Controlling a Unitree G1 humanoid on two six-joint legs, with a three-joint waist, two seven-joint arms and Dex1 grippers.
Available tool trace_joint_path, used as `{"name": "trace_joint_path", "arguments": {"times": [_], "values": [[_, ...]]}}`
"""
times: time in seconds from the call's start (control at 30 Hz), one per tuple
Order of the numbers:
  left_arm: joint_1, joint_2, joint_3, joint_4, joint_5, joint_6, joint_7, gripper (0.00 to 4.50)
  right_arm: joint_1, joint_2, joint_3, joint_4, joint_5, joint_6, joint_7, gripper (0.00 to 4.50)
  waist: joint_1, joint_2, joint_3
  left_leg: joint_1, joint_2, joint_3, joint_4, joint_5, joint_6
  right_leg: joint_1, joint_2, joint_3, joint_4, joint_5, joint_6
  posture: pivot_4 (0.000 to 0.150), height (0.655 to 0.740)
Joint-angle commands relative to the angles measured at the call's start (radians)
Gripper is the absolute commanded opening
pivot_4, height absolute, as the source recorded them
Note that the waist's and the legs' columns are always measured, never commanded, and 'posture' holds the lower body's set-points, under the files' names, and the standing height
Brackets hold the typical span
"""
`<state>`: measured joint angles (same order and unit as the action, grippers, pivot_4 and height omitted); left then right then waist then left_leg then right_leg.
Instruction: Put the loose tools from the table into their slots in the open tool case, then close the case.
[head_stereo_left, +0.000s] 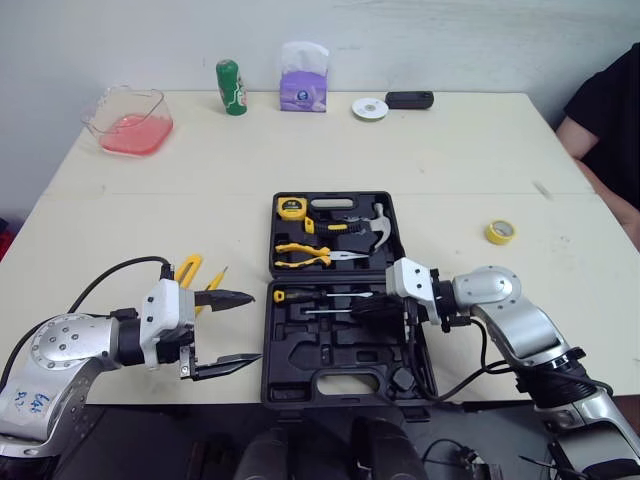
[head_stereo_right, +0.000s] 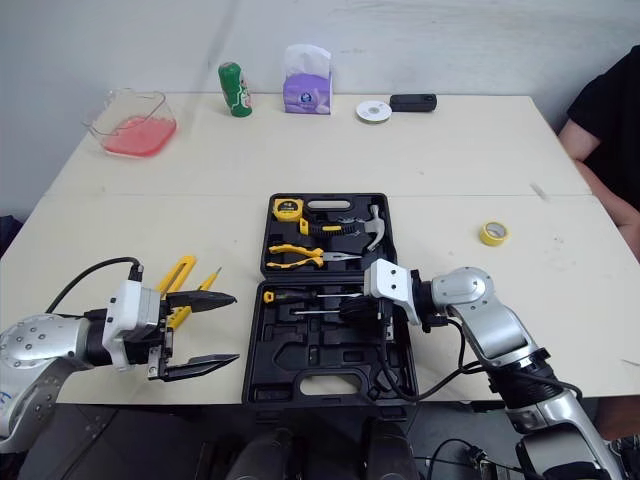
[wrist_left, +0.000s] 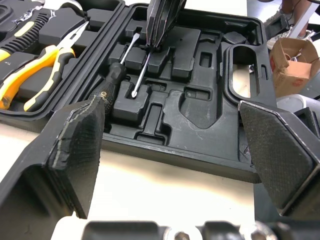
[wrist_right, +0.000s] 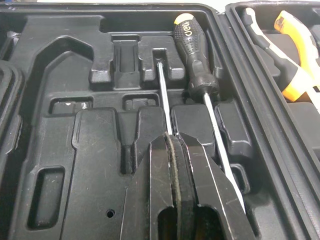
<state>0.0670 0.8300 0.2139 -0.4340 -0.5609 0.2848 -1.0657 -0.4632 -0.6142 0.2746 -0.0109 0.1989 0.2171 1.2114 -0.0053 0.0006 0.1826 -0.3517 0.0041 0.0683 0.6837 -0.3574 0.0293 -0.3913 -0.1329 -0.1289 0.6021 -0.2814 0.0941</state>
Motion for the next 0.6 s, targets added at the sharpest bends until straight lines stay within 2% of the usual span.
{"name": "trace_joint_path", "arguments": {"times": [0.03, 0.2, 0.33, 0.37, 0.4, 0.43, 0.6], "values": [[0.002, -0.007, 0.023, -0.030, 0.006, -0.024, 0.016, 4.50, 0.023, 0.014, -0.005, 0.049, -0.001, -0.031, -0.003, 0.03, 0.000, 0.000, 0.000, 0.000, 0.000, 0.000, 0.000, 0.000, 0.000, 0.000, 0.000, 0.000, 0.000, 0.000, 0.000, 0.150, 0.7400], [0.023, -0.004, 0.074, 0.016, 0.006, -0.058, -0.001, 4.50, 0.036, 0.029, -0.143, 0.024, 0.125, -0.137, 0.018, 0.03, 0.001, 0.003, 0.002, -0.001, 0.000, 0.000, 0.000, 0.000, 0.000, -0.001, 0.000, 0.000, 0.000, 0.000, 0.000, 0.150, 0.7400], [0.057, 0.001, 0.194, 0.036, -0.053, -0.026, 0.008, 4.50, 0.048, -0.071, -0.224, -0.027, 0.216, -0.039, 0.084, 0.03, 0.003, 0.007, 0.006, -0.004, 0.000, 0.000, 0.000, 0.000, 0.001, -0.003, 0.000, -0.001, 0.000, 0.000, 0.000, 0.150, 0.7400], [0.075, 0.004, 0.250, 0.065, -0.051, -0.031, 0.008, 4.50, 0.052, -0.092, -0.289, -0.029, 0.248, -0.016, 0.056, 0.65, 0.003, 0.008, 0.007, -0.004, 0.000, 0.000, 0.000, 0.000, 0.001, -0.003, 0.000, -0.001, -0.001, 0.000, 0.000, 0.150, 0.7400], [0.090, 0.007, 0.300, 0.092, -0.046, -0.037, 0.010, 4.50, 0.058, -0.118, -0.342, -0.022, 0.258, -0.021, 0.038, 0.87, 0.004, 0.008, 0.007, -0.004, 0.000, 0.000, 0.000, -0.001, 0.001, -0.003, 0.000, -0.001, -0.001, 0.000, 0.000, 0.150, 0.7400], [0.103, 0.008, 0.338, 0.112, -0.040, -0.041, 0.013, 4.50, 0.067, -0.141, -0.377, -0.009, 0.248, -0.052, 0.030, 1.32, 0.004, 0.009, 0.007, -0.004, 0.000, 0.000, 0.000, -0.001, 0.001, -0.003, 0.000, -0.002, -0.001, 0.000, 0.000, 0.150, 0.7400], [0.143, 0.002, 0.505, 0.252, 0.001, -0.096, 0.044, 4.50, 0.139, -0.263, -0.506, 0.146, 0.162, -0.196, 0.007, 3.94, 0.006, 0.008, 0.008, -0.004, 0.000, 0.000, 0.000, -0.001, 0.002, -0.002, 0.000, -0.003, -0.002, 0.000, 0.000, 0.150, 0.7400]]}}
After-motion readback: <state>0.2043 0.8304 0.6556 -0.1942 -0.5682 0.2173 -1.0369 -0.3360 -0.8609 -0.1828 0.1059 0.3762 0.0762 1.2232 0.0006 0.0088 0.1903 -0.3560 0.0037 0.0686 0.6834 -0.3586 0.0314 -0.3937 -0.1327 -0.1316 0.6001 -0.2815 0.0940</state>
